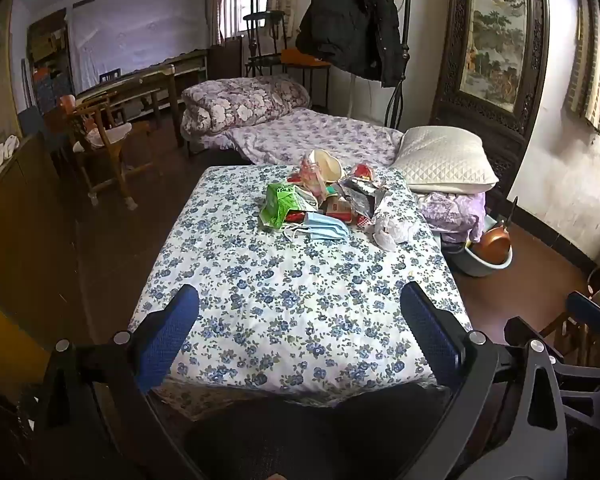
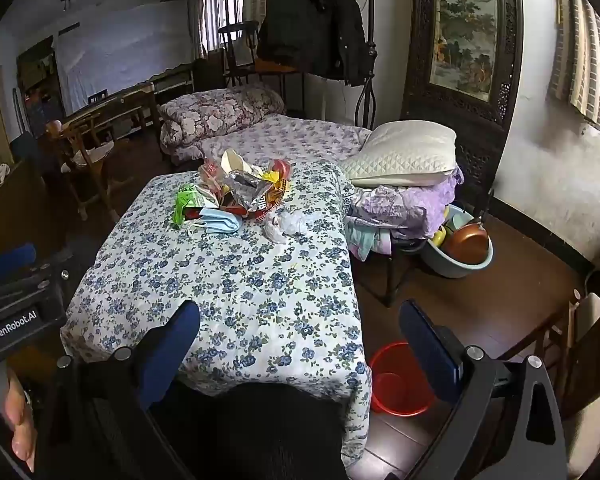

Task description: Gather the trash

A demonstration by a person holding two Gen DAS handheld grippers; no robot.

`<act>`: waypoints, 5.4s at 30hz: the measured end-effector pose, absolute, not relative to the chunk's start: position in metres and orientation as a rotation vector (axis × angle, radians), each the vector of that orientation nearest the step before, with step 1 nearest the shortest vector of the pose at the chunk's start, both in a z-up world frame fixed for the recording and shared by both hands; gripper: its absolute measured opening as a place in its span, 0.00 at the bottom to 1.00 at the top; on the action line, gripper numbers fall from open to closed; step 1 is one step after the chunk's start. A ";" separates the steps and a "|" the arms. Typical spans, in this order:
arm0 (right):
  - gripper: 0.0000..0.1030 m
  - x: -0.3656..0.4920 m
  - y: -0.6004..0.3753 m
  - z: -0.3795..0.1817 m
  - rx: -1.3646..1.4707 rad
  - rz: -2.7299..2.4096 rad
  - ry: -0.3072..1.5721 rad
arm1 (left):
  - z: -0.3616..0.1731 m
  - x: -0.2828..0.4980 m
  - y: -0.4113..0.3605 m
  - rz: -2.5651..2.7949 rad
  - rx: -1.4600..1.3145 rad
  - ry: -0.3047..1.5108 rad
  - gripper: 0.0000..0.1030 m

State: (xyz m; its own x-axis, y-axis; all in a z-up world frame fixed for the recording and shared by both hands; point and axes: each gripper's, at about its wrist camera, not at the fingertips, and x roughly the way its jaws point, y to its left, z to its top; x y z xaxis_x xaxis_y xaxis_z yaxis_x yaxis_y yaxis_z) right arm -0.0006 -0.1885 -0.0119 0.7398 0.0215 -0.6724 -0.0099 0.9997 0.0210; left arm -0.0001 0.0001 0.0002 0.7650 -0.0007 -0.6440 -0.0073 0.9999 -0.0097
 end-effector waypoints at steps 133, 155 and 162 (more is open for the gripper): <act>0.25 0.243 -0.169 -0.155 0.101 0.275 0.971 | -0.102 0.126 0.087 0.069 -0.163 0.907 0.93; 0.31 0.167 -0.204 -0.132 0.218 0.363 0.928 | -0.164 0.270 -0.038 0.018 -0.080 1.042 0.93; 0.31 0.171 -0.198 -0.142 0.232 0.386 0.942 | -0.169 0.275 -0.021 0.056 -0.049 0.992 0.59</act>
